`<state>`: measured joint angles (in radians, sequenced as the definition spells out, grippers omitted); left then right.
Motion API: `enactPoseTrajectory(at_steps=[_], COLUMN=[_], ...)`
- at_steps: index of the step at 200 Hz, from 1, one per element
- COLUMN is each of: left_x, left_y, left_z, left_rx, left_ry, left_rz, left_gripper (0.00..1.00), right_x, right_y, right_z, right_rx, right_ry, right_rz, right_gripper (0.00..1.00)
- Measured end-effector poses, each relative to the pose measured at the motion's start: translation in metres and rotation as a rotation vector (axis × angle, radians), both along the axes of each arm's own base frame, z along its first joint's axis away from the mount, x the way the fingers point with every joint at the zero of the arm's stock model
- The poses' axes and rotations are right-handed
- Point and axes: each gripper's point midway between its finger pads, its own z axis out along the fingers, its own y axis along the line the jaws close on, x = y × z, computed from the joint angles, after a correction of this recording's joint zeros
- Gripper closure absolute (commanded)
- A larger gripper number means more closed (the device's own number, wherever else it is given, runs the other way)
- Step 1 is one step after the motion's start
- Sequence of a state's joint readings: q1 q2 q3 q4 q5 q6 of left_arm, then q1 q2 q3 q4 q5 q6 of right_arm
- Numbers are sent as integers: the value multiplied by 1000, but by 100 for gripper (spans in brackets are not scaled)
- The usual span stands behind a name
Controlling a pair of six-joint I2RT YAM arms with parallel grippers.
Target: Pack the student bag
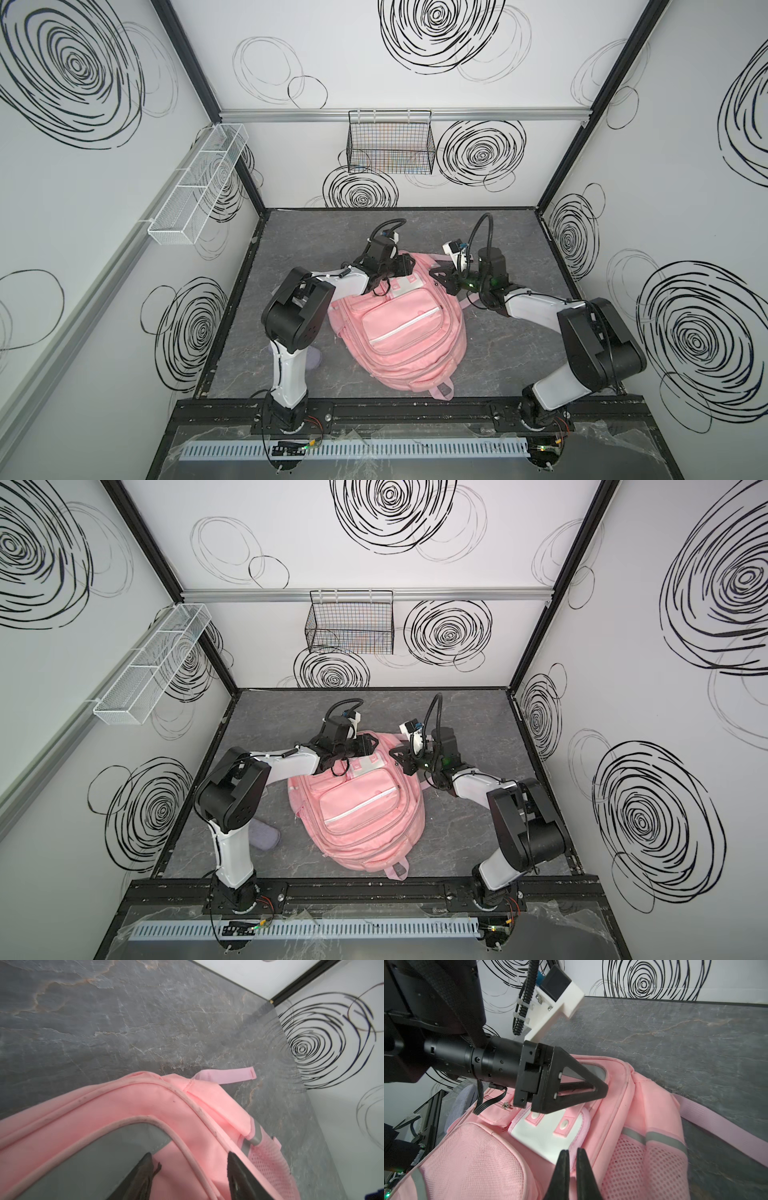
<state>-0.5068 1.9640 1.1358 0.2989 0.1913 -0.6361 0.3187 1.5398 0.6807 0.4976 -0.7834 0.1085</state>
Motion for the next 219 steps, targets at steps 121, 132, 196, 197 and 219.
enactPoseTrajectory(at_steps=[121,132,196,197,219], left_x=[10,11,14,14,15], left_y=[10,11,14,14,15], left_z=[-3,-4,-4,-4,-4], left_rx=[-113,-115,-125,-126,-130], left_ry=[-31,-33,-38,-37,-36], left_rz=[157,164,203,204,215], left_gripper=[42,42,43,43,44], right_x=[-62,-67,-102,-103,-116], right_y=[-38,-39,-38,-38,-34], right_z=[-1,4,20,20,21], right_rx=[50,61,114,115,126], right_ry=[5,-5,-58,-59,-73], right_rz=[-167,-168,-144,-144,-124], right_gripper=[100,100,100,100,100])
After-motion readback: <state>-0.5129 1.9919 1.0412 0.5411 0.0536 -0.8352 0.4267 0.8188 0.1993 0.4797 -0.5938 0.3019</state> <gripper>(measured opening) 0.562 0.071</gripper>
